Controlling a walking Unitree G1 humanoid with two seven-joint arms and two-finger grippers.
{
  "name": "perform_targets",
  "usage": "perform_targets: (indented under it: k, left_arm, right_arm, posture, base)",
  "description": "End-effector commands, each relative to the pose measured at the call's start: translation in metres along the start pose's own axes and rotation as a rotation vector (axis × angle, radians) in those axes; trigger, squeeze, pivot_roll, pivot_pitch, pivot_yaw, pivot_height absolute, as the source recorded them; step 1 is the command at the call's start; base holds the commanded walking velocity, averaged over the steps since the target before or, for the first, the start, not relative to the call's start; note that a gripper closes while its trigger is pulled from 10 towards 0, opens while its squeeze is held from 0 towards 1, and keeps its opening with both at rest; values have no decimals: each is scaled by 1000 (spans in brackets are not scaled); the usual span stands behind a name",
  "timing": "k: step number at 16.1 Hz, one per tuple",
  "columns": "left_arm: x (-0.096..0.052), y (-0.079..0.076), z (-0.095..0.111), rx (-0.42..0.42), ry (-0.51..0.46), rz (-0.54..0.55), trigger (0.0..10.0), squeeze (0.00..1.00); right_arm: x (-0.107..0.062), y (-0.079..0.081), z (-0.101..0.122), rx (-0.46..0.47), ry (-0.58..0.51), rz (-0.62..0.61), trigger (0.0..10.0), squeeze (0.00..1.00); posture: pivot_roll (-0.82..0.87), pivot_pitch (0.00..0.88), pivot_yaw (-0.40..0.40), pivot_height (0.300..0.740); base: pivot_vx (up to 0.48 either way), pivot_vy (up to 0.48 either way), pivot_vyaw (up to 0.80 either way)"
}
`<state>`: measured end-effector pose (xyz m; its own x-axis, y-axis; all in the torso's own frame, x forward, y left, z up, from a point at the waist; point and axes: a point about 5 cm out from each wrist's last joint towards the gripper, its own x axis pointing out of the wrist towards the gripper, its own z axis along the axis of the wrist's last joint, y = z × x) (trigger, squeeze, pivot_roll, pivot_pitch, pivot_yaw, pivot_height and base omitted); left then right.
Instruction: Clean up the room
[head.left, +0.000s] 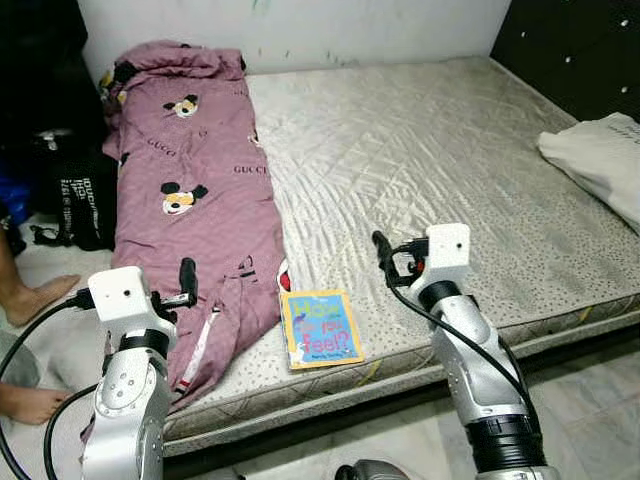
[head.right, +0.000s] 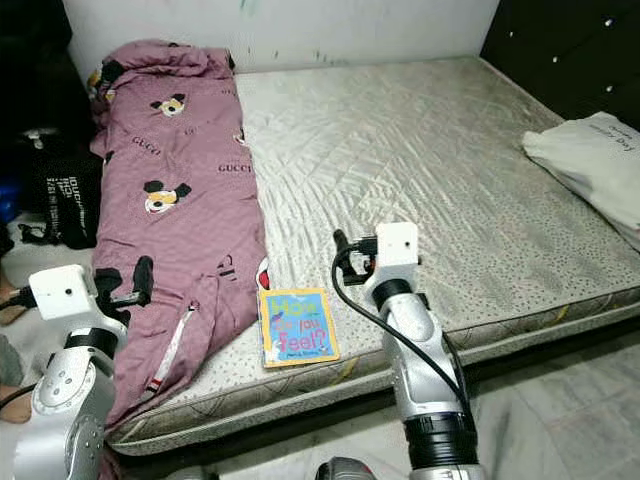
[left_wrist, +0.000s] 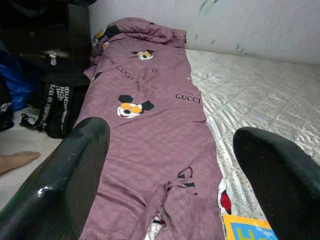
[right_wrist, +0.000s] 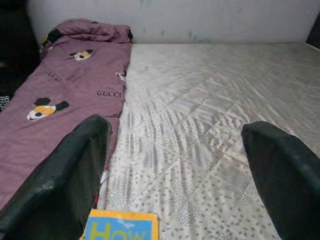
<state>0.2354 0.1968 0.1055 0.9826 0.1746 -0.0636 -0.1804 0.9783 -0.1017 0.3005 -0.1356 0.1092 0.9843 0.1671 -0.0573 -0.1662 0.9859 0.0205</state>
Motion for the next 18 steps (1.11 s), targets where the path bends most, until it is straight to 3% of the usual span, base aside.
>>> perform_targets:
  k: [1,11,14,18]
  left_arm:
    - [1,-2,0,3,4,-14,10000,0]
    - [5,-4,5,17,-35,-2,10000,0]
    - [8,-5,10,23,-54,11,10000,0]
    - [9,5,12,6,-55,80,10000,0]
  right_arm:
    - [-1,0,1,-5,-5,-2,10000,0]
    - [3,3,3,-7,-20,33,10000,0]
    - [5,3,5,-12,-25,43,10000,0]
    - [7,5,4,-22,-23,65,10000,0]
  posture:
    - [-77,66,-44,740]
    - [-72,43,-51,619]
    - [-74,44,-57,619]
    - [-73,58,-59,619]
  base:
    - [0,0,0]
    - [0,0,0]
    - [0,0,0]
    - [0,0,0]
